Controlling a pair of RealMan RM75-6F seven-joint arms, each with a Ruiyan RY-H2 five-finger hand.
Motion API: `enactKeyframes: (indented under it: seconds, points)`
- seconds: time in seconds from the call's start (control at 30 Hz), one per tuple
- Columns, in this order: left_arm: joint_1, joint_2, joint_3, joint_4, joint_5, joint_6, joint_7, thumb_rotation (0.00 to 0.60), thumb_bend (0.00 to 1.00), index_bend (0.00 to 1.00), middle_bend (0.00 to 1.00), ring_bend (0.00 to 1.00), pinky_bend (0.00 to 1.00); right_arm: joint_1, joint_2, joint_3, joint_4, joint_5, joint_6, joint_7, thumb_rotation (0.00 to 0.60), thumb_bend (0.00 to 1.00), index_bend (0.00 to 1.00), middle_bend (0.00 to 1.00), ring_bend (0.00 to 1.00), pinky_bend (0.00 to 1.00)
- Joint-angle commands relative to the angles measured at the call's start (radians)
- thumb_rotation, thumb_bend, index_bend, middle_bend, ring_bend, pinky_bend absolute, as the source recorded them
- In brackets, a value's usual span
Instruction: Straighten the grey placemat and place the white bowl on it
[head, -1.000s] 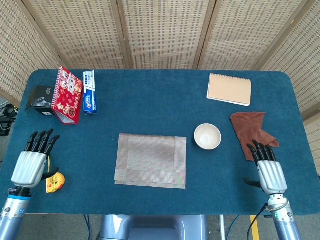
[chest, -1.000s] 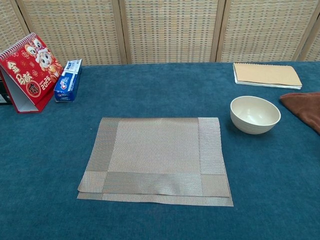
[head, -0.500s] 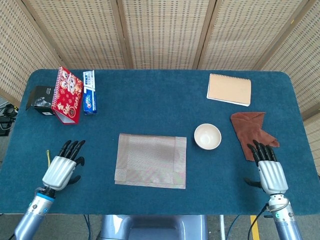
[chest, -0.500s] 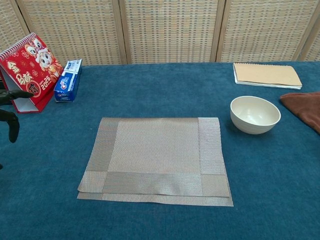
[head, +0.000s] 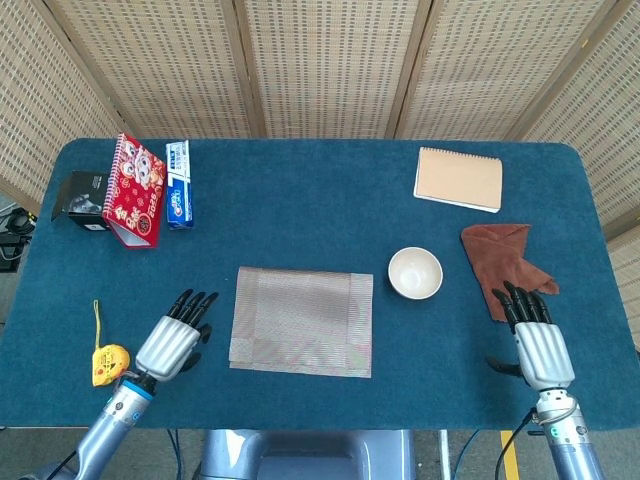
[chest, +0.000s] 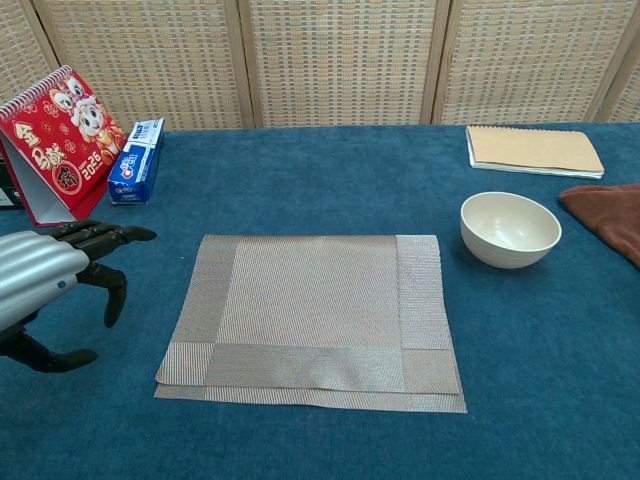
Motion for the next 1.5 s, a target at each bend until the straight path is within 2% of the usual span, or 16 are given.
enactKeyframes:
  seconds: [0.03, 0.43, 0.87, 1.5]
  points:
    - [-0.024, -0.048, -0.006, 0.017, -0.028, -0.043, 0.04, 0.6, 0.27, 0.52, 0.0, 0.0, 0.0, -0.001, 0.007, 0.0, -0.006, -0.003, 0.0, 0.01, 0.6, 0.09, 0.11, 0.0, 0.0, 0.0]
    - [-0.047, -0.102, -0.002, 0.032, -0.067, -0.075, 0.082, 0.6, 0.33, 0.48, 0.0, 0.0, 0.0, -0.001, 0.026, 0.0, -0.018, -0.011, -0.001, 0.044, 0.6, 0.09, 0.11, 0.0, 0.0, 0.0]
    - [-0.041, -0.116, 0.021, 0.04, -0.076, -0.063, 0.09, 0.6, 0.33, 0.47, 0.0, 0.0, 0.0, -0.002, 0.032, -0.001, -0.022, -0.013, -0.001, 0.051, 0.6, 0.09, 0.11, 0.0, 0.0, 0.0]
    - [-0.055, -0.17, 0.02, 0.078, -0.077, -0.053, 0.094, 0.6, 0.36, 0.49, 0.0, 0.0, 0.0, -0.002, 0.04, 0.001, -0.028, -0.011, -0.002, 0.062, 0.6, 0.09, 0.11, 0.0, 0.0, 0.0]
